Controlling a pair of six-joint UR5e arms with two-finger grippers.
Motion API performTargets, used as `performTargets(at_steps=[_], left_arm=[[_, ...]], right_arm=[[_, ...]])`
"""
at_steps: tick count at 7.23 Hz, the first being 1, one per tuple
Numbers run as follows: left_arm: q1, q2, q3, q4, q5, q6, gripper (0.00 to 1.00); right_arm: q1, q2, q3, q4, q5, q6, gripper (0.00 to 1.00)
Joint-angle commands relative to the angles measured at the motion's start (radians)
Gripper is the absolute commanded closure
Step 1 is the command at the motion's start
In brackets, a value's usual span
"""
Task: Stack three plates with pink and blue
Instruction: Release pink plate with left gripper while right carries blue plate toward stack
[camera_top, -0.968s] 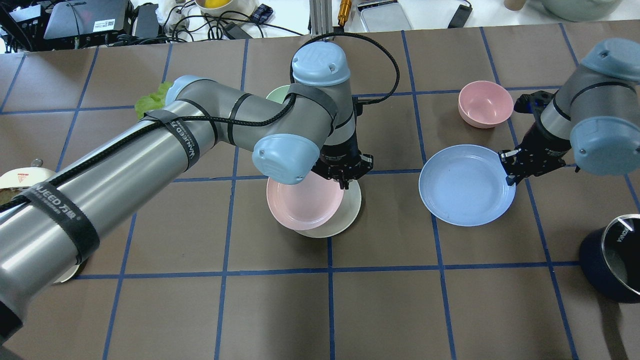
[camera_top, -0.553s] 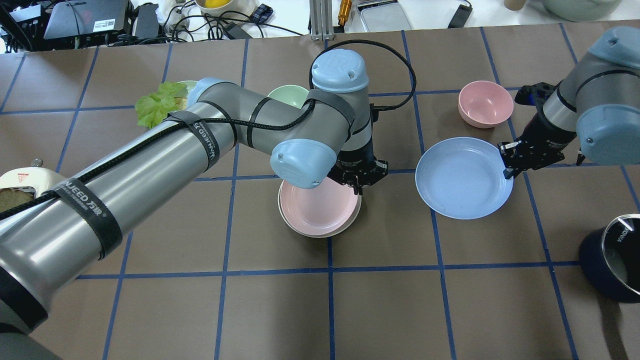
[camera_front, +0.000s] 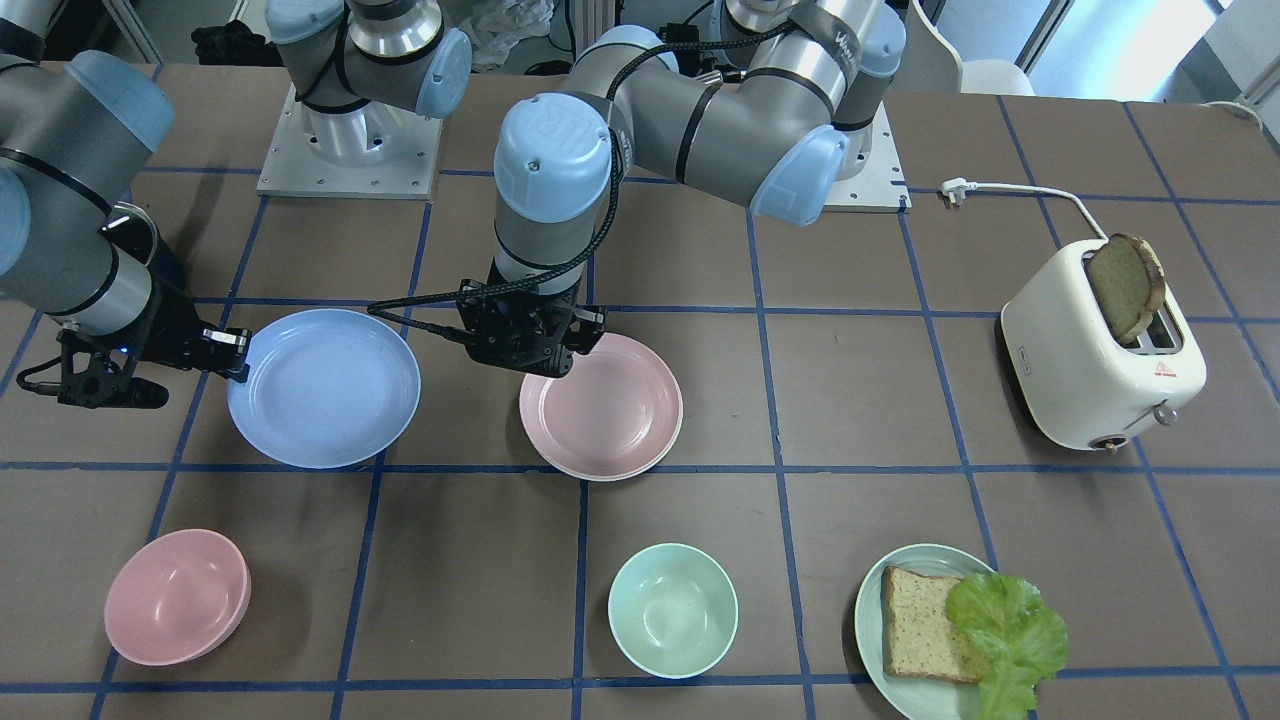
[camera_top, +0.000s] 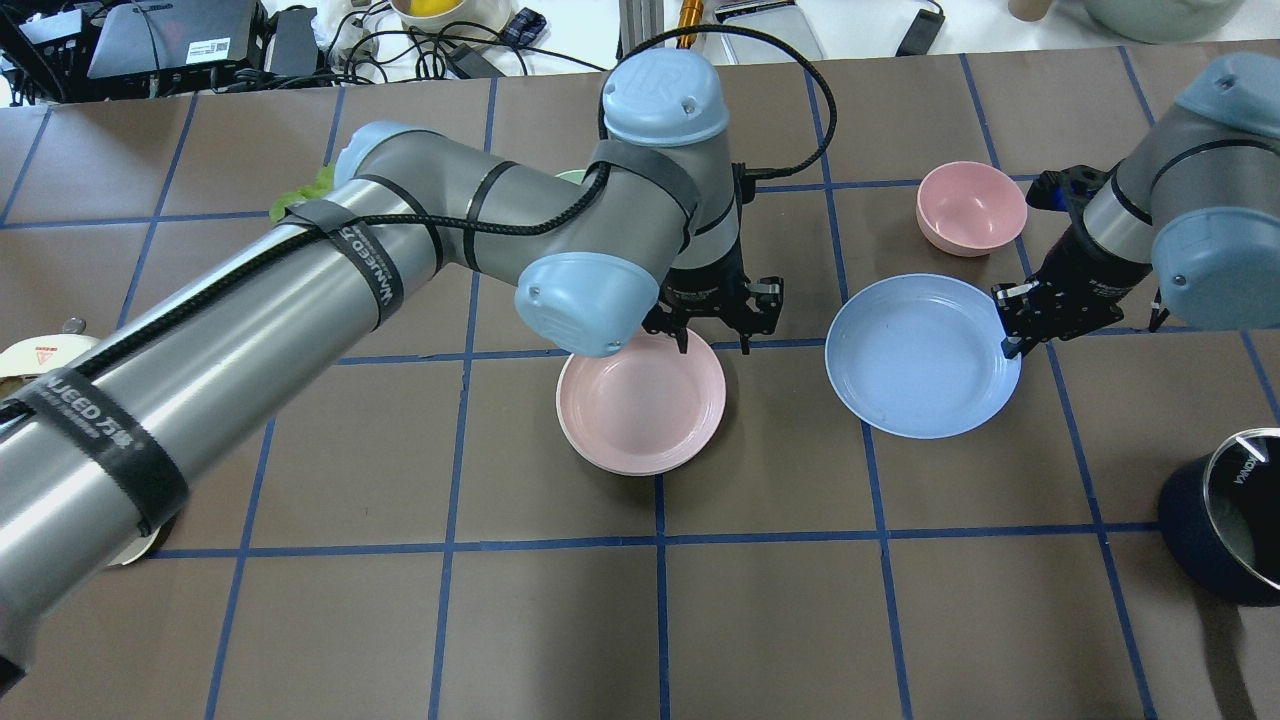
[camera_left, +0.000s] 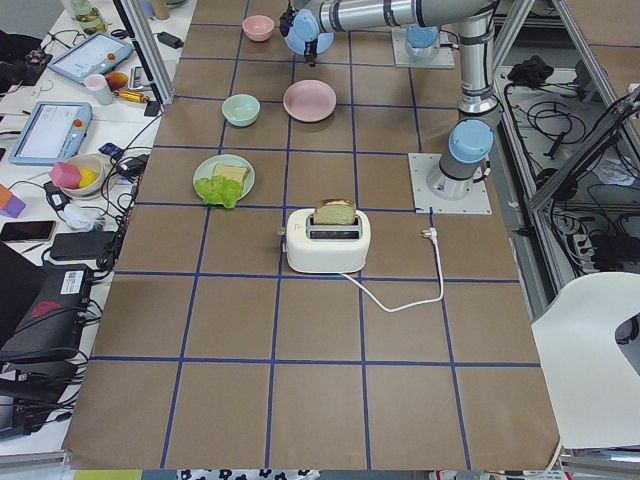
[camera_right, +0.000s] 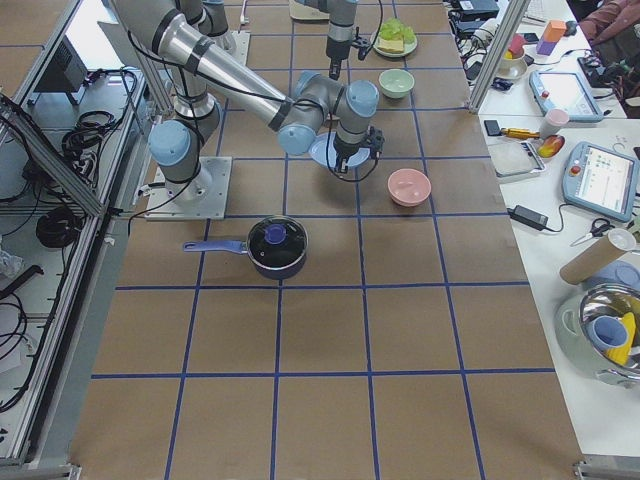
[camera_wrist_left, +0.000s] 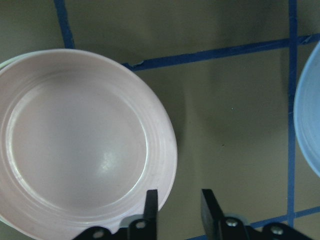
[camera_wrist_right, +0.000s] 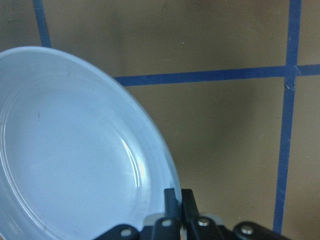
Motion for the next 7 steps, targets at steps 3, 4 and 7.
performTargets(at_steps=[3,4,7], left_arm=[[0.199,0.183,0.060,-0.282,0.014,0.102,0.00],[0.239,0.237,0.061,-0.355,0.012,0.106,0.00],[0.363,0.376,0.049,-0.460,0.044,0.203,0.00]], right_arm=[[0.136,-0.019,0.002,0.012,0.080,0.201,1.00],[0.212,-0.019,0.002,-0.011,0.073,0.284,1.00],[0.386,-0.006,0.013,-0.114,0.070,0.583,1.00]])
